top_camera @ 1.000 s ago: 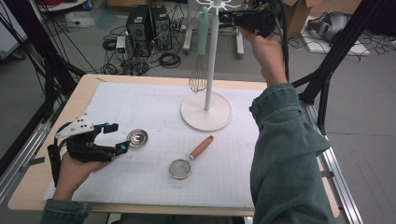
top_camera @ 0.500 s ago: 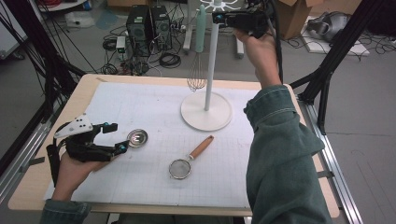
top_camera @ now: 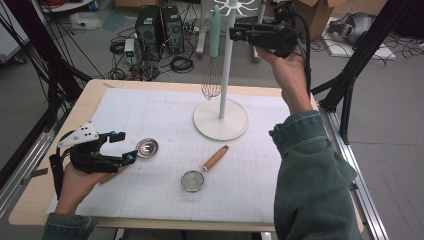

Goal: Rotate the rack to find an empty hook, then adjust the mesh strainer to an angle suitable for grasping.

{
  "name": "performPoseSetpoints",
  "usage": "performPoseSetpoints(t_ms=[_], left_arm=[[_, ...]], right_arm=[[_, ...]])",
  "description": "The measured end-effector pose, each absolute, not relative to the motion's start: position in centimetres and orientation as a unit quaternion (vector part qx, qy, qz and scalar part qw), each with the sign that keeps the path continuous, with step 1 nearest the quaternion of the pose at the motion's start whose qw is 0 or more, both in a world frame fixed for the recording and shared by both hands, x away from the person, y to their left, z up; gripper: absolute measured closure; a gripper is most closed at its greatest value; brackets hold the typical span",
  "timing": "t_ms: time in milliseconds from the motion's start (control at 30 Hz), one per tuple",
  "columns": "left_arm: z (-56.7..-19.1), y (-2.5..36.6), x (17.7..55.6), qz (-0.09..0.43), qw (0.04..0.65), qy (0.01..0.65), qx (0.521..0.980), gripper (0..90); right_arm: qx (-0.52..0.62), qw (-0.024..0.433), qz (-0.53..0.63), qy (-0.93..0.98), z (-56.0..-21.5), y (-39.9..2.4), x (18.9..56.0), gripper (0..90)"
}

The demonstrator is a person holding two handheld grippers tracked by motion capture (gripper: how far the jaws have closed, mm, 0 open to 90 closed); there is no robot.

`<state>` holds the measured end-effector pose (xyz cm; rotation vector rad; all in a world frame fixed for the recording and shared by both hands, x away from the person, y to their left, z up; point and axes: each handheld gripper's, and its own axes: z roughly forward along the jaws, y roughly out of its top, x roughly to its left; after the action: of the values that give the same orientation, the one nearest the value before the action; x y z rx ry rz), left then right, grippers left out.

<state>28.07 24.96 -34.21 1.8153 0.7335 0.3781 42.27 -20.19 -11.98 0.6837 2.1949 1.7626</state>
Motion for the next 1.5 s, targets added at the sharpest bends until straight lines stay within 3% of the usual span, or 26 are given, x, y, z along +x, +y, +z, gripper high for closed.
performPoseSetpoints(t_ms=[267, 533, 1500], left_arm=[[-34.2, 25.0, 28.1, 0.162, 0.543, 0.31, 0.764, 20.3], [-34.4, 24.9, 28.2, 0.159, 0.539, 0.31, 0.767, 20.3], [-34.8, 24.1, 28.3, 0.152, 0.532, 0.303, 0.776, 22.0]], right_arm=[[0.255, 0.112, 0.589, 0.759, -14.7, -20.5, 41.4, 42.5], [0.259, 0.103, 0.579, 0.766, -17.7, -21.2, 40.3, 33.1], [0.276, 0.089, 0.558, 0.777, -26.9, -22.8, 35.9, 23.1]])
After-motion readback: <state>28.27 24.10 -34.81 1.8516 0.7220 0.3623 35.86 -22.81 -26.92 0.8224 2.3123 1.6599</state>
